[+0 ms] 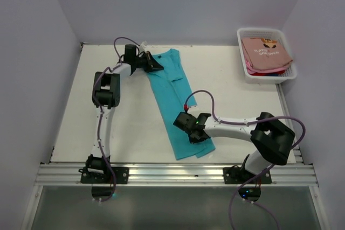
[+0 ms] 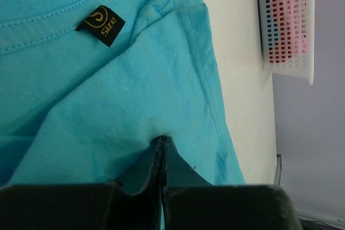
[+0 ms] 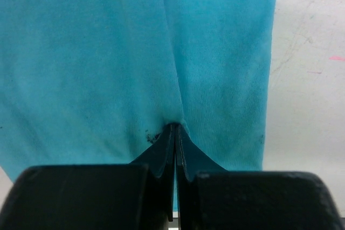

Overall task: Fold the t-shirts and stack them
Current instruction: Fold the tshirt

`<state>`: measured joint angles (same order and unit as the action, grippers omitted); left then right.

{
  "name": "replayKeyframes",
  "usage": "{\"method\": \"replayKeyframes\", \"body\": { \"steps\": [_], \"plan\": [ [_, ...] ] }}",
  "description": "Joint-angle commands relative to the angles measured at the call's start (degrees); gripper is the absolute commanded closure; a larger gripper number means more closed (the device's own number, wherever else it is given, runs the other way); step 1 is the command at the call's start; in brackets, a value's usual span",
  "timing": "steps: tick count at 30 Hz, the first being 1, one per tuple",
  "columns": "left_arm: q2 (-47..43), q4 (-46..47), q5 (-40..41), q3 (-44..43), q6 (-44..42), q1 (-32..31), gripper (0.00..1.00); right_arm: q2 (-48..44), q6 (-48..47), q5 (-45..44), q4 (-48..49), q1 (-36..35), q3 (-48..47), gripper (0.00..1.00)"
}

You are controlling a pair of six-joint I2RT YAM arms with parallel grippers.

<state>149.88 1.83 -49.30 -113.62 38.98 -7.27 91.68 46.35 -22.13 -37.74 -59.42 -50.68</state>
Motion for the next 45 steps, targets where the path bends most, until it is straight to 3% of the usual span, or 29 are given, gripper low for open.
{"method": "replayKeyframes", "body": {
  "steps": [1, 9, 14, 18, 21, 24, 25, 27, 28, 29, 32, 33, 34, 36, 38, 40, 45],
  "plan": [
    [3.1, 3.3, -0.7, -3.3, 4.4, 0.1, 1.00, 1.0, 3.0, 11.2, 3.5, -2.1, 3.9, 1.00],
    [9.4, 15.3, -4.6, -7.2, 19.5, -0.2, 0.99, 3.8, 4.7, 17.8, 7.5, -8.1, 0.7, 1.00],
    [13.1, 21.9, -5.3, -10.6, 27.7, -0.9, 0.98, 5.0, 4.6, 17.2, 7.1, -9.0, -2.1, 1.00],
    [13.8, 31.9, -6.3, -10.9, 33.7, -0.9, 0.97, 5.1, 3.5, 15.1, 5.8, -9.1, -3.5, 1.00],
    [12.7, 43.5, -7.5, -9.5, 40.9, -0.8, 0.89, 4.6, 1.8, 12.5, 3.6, -9.2, -5.7, 1.00],
    [8.3, 50.0, -8.5, -9.2, 44.7, -0.7, 0.73, 3.1, -0.5, 8.9, 2.0, -9.1, -8.3, 1.00],
    [6.8, 50.6, -8.8, -9.1, 44.4, -0.6, 0.57, 2.0, -1.1, 8.1, 1.7, -9.1, -9.0, 1.00],
    [2.7, 51.2, -9.7, -7.0, 43.1, -0.6, 0.42, 1.0, -3.2, 5.8, 0.9, -9.1, -11.2, 1.00],
    [-2.4, 51.2, -9.8, -5.2, 40.8, -0.6, 0.29, 0.3, -4.0, 5.3, 0.7, -9.1, -12.0, 1.00],
    [-5.4, 50.3, -10.1, -1.0, 38.8, -0.6, 0.25, -1.1, -4.8, 4.3, 0.1, -9.1, -13.6, 1.00],
    [-19.9, 37.9, -8.2, 10.6, 22.7, -0.6, 0.19, -4.3, -6.3, -0.5, -2.0, -9.1, -16.3, 0.67],
    [-28.0, 25.5, -6.5, 13.7, 16.5, -0.6, 0.18, -5.2, -6.4, -3.1, -2.8, -9.1, -16.8, 0.52],
    [-32.1, 18.3, -3.7, 19.1, 3.5, -1.0, 0.15, -5.9, -6.4, -4.4, -3.5, -9.1, -17.3, 0.46],
    [-41.9, 0.5, 7.7, 24.1, -6.3, -1.6, 0.14, -7.8, -5.2, -6.6, -5.6, -9.1, -17.7, 0.36],
    [-47.4, -10.3, 15.7, 32.5, -13.2, -2.8, 0.14, -9.1, -2.8, -9.5, -7.7, -9.1, -16.8, 0.33],
    [-55.5, -12.4, 17.9, 43.4, -14.2, -3.9, 0.14, -10.6, -0.8, -11.3, -9.1, -9.1, -14.8, 0.32],
    [-72.1, -20.6, 27.6, 60.0, -14.7, -9.4, 0.15, -14.9, 6.8, -10.3, -8.8, -9.1, -8.6, 0.30]
  ]
}}
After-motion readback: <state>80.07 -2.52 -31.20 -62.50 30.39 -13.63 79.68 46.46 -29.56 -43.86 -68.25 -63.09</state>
